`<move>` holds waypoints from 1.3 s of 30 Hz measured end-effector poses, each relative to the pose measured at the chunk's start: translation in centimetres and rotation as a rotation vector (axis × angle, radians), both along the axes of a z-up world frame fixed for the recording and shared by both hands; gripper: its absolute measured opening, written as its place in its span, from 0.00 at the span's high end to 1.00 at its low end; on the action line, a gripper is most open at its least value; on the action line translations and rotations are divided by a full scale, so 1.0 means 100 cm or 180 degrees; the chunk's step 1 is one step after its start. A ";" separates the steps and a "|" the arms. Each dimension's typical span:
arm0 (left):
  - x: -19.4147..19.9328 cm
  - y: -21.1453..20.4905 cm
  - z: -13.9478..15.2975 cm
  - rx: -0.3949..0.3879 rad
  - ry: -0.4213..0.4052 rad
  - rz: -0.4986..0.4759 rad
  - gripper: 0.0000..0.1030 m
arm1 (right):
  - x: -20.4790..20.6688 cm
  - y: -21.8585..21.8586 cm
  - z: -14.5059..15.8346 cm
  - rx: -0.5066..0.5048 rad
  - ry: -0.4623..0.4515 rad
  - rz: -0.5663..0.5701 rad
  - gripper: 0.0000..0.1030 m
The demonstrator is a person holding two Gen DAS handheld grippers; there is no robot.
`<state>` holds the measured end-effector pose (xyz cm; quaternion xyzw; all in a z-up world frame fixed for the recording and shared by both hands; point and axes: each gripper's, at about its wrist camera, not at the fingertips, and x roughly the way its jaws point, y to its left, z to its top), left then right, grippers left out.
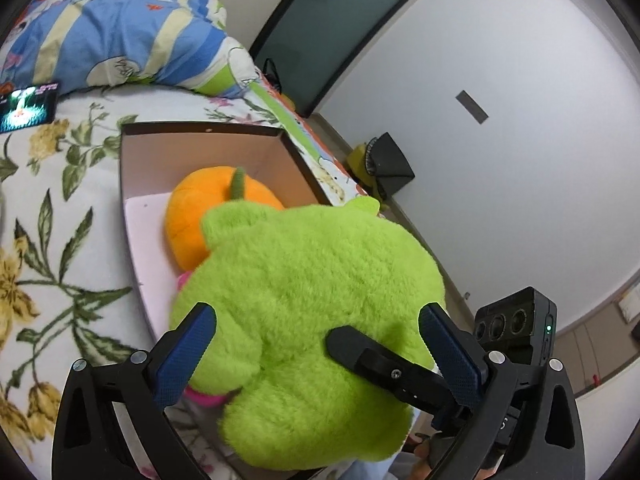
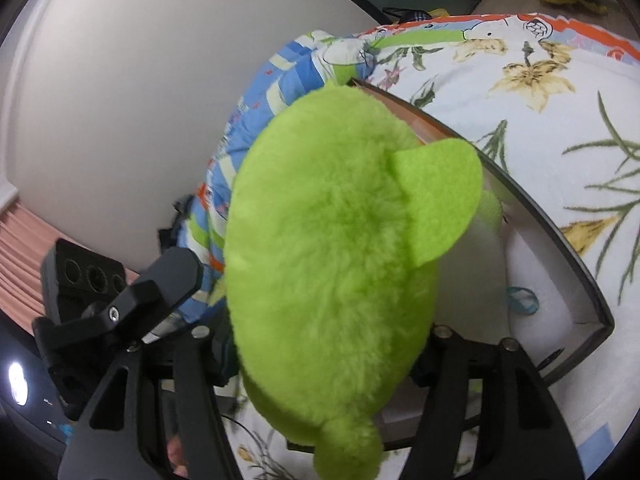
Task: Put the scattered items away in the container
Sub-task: 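Carry the frog with both tools over the black box and lower it in, then open both tools and move them to the grey-and-white panda plush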
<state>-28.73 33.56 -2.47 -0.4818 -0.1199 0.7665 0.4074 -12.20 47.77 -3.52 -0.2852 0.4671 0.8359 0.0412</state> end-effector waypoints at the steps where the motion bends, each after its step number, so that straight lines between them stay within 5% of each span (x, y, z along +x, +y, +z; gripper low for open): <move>1: -0.001 -0.004 0.000 0.0019 -0.0059 0.0026 0.02 | -0.004 -0.002 0.001 0.0057 -0.0047 0.0014 0.29; 4: -0.004 -0.018 -0.004 0.0055 -0.0263 0.0083 0.01 | 0.000 -0.011 0.012 0.0239 -0.0178 0.0003 0.15; 5: -0.005 -0.022 -0.005 0.0056 -0.0302 0.0098 0.01 | 0.003 -0.014 0.015 0.0293 -0.0247 -0.0041 0.01; 18: 0.011 -0.106 0.006 0.0293 -0.0539 0.0395 0.01 | 0.076 -0.042 0.037 0.0071 -0.0097 -0.0383 0.00; 32: 0.040 -0.261 0.012 0.0147 -0.0291 0.1143 0.01 | 0.051 -0.149 0.057 0.0335 0.0011 0.0291 0.00; 39: 0.029 -0.360 0.016 0.0166 -0.0275 0.1683 0.01 | 0.014 -0.199 0.038 0.0047 -0.0051 0.0681 0.00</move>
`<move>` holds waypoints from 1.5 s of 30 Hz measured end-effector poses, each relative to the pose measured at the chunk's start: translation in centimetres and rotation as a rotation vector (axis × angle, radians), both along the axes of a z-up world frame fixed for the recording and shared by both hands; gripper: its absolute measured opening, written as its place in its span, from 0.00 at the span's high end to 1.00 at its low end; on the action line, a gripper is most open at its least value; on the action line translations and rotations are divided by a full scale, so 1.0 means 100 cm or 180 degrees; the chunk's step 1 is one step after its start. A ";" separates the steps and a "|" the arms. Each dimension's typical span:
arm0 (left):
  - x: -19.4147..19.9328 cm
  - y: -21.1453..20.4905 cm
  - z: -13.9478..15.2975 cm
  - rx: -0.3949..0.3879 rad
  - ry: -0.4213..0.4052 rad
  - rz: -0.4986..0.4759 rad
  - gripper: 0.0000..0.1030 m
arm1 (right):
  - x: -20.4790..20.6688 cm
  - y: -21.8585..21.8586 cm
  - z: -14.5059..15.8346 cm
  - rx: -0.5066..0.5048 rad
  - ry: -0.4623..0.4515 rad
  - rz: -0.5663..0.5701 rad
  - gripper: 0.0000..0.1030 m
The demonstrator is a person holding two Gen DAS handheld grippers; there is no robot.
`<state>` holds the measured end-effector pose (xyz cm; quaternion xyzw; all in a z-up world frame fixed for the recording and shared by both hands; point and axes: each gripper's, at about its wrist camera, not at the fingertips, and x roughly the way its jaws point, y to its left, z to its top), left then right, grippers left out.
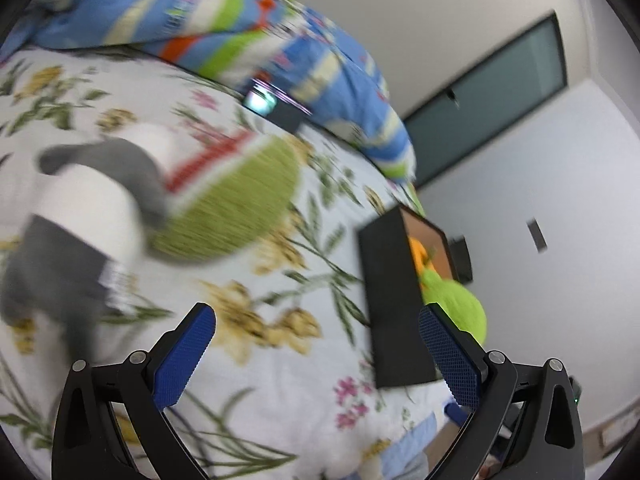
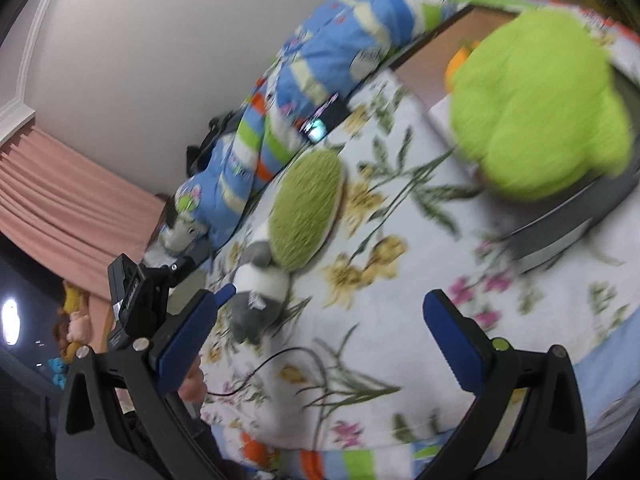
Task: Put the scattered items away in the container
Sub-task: 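Open both tools and move them to the grey-and-white panda plush, then close the left tool on the panda while the right tool clamps its other side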
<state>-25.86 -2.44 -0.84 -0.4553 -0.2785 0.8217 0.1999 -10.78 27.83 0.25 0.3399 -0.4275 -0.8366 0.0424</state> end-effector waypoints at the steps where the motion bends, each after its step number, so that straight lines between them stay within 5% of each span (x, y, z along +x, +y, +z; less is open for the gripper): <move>1: -0.002 -0.012 -0.002 0.0010 -0.0020 0.0064 0.01 | -0.006 -0.007 -0.003 -0.0026 -0.0025 0.0050 0.00; 11: -0.033 -0.110 -0.038 -0.0601 -0.0541 0.0352 0.01 | -0.074 -0.066 -0.044 -0.0451 -0.0345 0.0540 0.00; 21: -0.062 -0.141 -0.081 -0.0769 -0.0974 0.0255 0.01 | -0.148 -0.118 -0.098 -0.1156 -0.0513 0.0833 0.00; 28: -0.082 -0.149 -0.103 -0.0479 -0.1149 0.0131 0.01 | -0.193 -0.151 -0.116 -0.1174 -0.0495 0.1003 0.00; 38: -0.103 -0.150 -0.126 0.0104 -0.1298 0.0141 0.01 | -0.225 -0.169 -0.152 -0.1686 -0.0396 0.1051 0.00; 45: -0.111 -0.150 -0.143 0.0429 -0.1450 0.0190 0.01 | -0.250 -0.198 -0.166 -0.1514 -0.0496 0.1275 0.00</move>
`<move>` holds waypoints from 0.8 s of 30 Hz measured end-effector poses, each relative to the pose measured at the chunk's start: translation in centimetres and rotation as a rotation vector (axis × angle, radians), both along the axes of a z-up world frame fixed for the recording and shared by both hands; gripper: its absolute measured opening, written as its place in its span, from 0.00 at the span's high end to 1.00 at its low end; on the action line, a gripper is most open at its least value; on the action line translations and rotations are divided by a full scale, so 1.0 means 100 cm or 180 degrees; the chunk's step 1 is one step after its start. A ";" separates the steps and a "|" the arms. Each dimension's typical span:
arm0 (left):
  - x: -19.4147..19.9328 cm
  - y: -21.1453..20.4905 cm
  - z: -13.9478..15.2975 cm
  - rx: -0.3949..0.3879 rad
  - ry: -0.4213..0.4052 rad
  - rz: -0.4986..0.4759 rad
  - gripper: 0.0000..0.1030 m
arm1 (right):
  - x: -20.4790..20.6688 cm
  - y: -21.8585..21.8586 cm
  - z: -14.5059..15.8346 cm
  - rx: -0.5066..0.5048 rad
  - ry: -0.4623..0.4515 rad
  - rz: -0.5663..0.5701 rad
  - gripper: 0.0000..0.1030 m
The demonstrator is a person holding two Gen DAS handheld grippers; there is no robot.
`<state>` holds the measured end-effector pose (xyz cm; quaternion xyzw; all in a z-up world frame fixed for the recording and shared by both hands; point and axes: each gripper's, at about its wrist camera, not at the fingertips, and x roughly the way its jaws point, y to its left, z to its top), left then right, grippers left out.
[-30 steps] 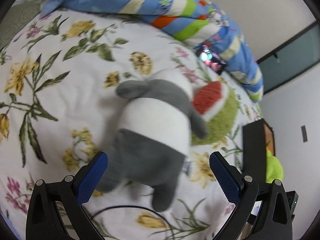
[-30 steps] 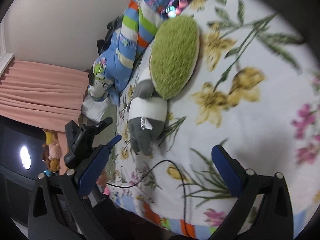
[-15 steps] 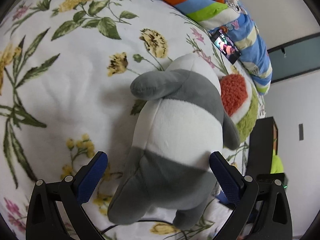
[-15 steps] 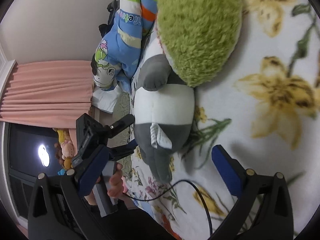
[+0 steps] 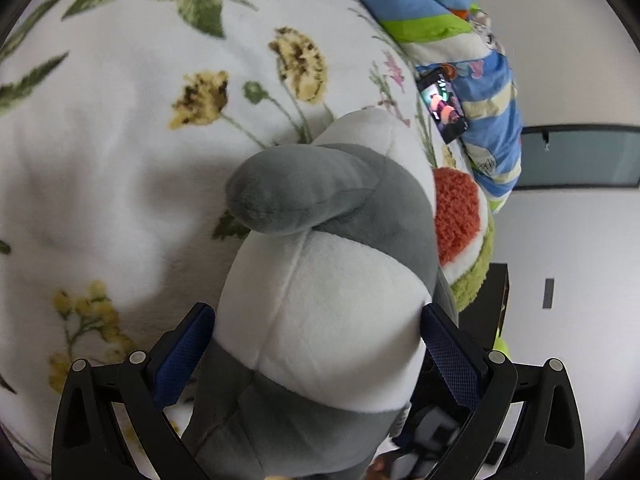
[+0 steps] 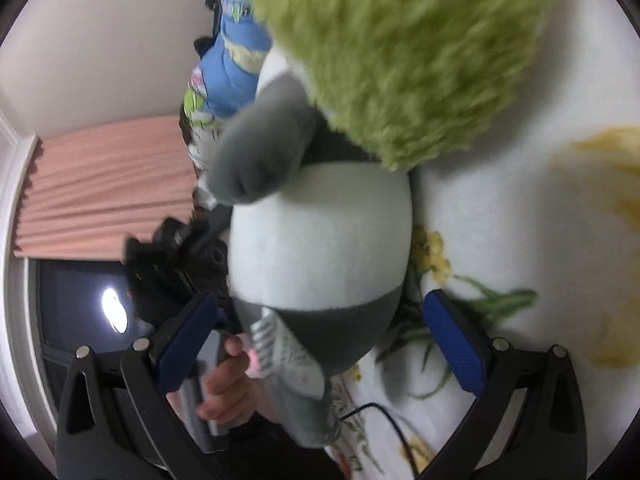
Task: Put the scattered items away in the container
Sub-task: 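Close the left tool on the panda while the right tool clamps its other side, then carry the panda with both tools over the box and lower it beside the frog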
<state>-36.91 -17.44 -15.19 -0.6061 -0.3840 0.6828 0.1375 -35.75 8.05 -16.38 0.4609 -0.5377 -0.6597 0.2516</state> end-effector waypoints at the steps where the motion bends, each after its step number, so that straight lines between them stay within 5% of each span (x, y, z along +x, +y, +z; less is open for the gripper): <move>1: 0.000 0.001 -0.001 0.0020 -0.0009 0.0013 0.01 | -0.001 -0.003 0.001 0.0025 0.0037 0.0029 0.00; 4: 0.000 0.010 -0.005 0.0039 -0.0009 -0.0061 0.01 | -0.004 -0.006 0.004 0.0041 0.0089 -0.0014 0.00; 14: 0.017 0.018 -0.001 -0.0057 0.0267 0.0103 0.05 | -0.003 -0.006 0.009 0.0092 0.0001 0.0010 0.25; 24: 0.044 0.013 0.048 -0.0082 0.0541 0.0139 0.10 | 0.012 -0.022 0.056 0.0184 0.0272 0.0130 0.27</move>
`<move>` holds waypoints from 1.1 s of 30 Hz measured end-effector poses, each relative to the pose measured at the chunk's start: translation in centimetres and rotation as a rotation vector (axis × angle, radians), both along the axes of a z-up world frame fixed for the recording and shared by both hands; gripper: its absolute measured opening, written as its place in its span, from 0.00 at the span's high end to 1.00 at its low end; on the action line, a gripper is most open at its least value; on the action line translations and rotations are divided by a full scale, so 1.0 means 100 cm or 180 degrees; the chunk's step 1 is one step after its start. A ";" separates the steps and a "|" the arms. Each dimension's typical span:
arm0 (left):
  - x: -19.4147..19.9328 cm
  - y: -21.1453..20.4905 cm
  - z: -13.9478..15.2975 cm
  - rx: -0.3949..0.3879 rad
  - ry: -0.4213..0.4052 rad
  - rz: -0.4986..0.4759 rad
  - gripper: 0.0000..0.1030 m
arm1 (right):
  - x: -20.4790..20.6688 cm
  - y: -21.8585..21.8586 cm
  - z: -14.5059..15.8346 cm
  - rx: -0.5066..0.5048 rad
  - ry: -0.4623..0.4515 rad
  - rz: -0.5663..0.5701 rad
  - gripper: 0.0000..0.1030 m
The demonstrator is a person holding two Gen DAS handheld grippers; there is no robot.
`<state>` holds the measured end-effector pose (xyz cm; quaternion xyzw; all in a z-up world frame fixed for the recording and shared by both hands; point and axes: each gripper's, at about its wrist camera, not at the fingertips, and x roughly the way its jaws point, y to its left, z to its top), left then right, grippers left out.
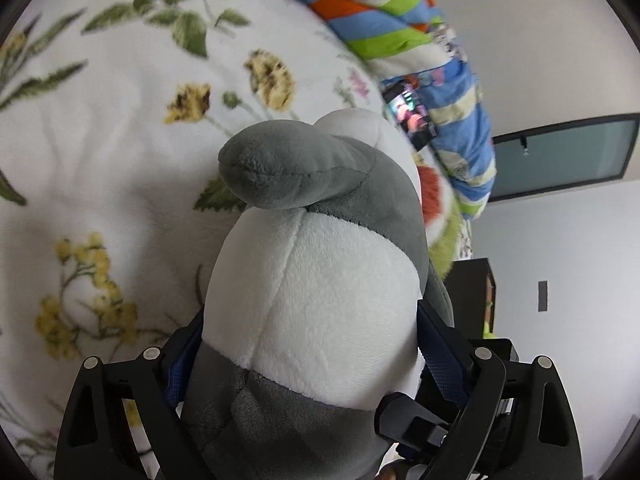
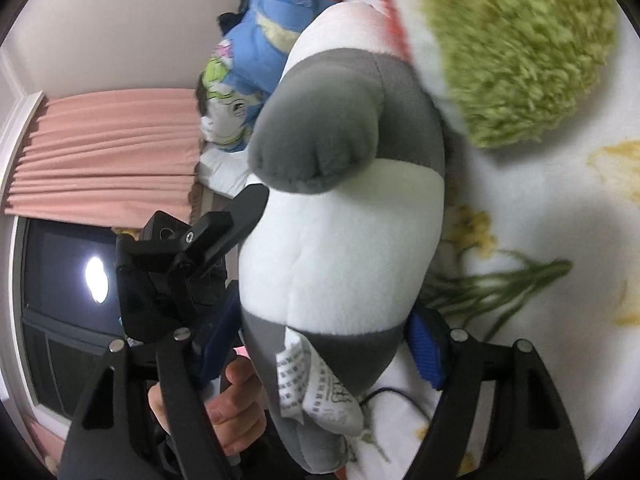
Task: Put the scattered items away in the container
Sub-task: 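Carry the panda with both tools over the box and lower it beside the frog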
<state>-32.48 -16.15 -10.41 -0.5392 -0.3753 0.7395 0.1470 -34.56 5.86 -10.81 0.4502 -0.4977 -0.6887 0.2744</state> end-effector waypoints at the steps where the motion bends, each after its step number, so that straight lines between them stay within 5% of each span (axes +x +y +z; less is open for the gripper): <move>1: 0.004 -0.001 0.008 -0.0008 0.0047 0.0019 0.10 | 0.002 -0.002 0.007 -0.0005 0.0042 0.0025 0.27; 8: 0.019 0.007 0.053 -0.0094 0.0342 -0.0035 0.10 | 0.007 -0.007 0.049 0.0037 0.0351 0.0102 0.27; 13: 0.007 0.053 0.076 -0.0149 0.0480 -0.0330 0.10 | 0.024 0.029 0.070 0.0028 0.0500 -0.0098 0.27; 25: -0.043 0.299 0.106 0.0003 0.0769 -0.1647 0.10 | 0.090 0.217 0.111 0.0259 0.0675 -0.1318 0.27; 33: -0.067 0.429 0.093 0.0159 0.0666 -0.1995 0.10 | 0.110 0.341 0.117 0.0454 0.0555 -0.1945 0.27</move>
